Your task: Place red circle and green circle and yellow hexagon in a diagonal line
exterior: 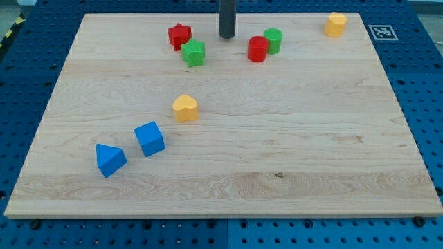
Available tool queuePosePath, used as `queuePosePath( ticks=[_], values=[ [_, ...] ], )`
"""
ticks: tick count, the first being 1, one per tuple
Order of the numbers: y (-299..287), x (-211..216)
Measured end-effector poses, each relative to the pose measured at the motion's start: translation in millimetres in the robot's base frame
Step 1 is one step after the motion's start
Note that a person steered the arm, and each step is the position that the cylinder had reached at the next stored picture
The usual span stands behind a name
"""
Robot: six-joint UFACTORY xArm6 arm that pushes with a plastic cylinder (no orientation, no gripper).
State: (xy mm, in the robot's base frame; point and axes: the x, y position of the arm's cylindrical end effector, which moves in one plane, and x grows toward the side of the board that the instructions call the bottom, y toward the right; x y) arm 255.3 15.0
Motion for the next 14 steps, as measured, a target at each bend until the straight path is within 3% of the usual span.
queuePosePath(
  ticks=[1, 5, 8, 9, 10, 12, 14],
  values=[
    [42.4, 13.6],
    [98.4, 27.7],
    [60.9, 95.7],
    [78.3, 99.4],
    [81.5, 71.2],
    [83.9, 72.7],
    [135.8, 49.5]
  ],
)
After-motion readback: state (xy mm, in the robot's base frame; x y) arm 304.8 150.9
